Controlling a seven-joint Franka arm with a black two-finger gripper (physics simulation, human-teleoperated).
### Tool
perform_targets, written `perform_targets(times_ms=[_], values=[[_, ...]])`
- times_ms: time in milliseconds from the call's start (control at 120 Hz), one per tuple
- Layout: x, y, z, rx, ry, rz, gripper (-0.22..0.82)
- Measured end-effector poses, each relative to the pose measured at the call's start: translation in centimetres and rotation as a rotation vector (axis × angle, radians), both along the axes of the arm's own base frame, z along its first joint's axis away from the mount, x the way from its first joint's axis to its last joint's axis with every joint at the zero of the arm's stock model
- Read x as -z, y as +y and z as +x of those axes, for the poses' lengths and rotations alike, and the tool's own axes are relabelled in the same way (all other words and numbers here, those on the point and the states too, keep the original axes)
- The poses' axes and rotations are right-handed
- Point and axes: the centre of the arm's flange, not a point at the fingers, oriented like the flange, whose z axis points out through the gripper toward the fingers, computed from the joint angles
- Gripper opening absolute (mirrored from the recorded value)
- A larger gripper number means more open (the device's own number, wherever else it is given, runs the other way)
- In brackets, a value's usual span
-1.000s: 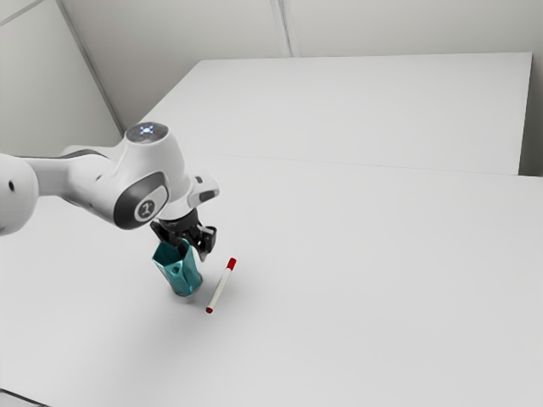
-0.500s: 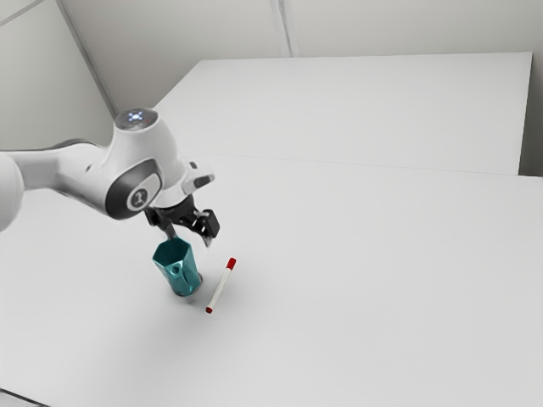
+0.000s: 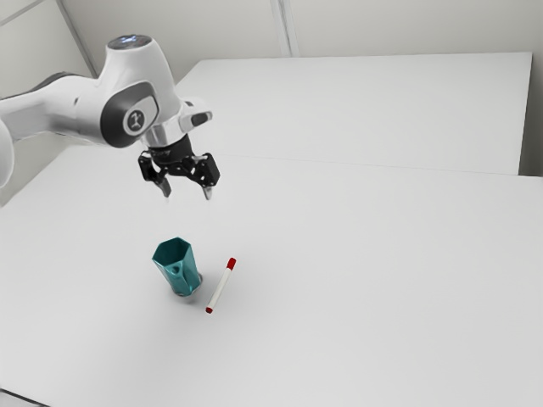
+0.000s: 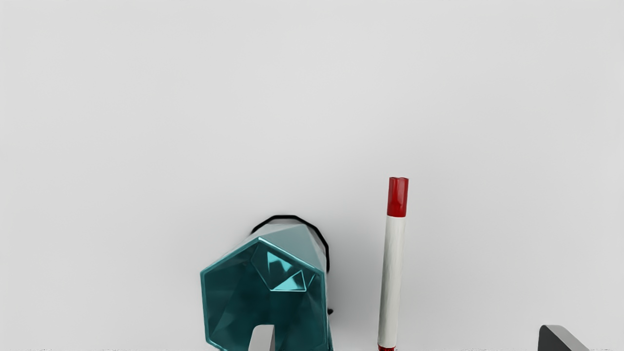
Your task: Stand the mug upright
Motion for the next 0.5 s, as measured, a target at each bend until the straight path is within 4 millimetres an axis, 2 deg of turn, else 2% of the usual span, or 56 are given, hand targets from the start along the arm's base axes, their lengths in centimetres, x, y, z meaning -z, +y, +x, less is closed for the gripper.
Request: perform_targets(times_ms=[500], values=[[-9.5,-0.4,2.2,-0.023,0.055,0.007,0.59]])
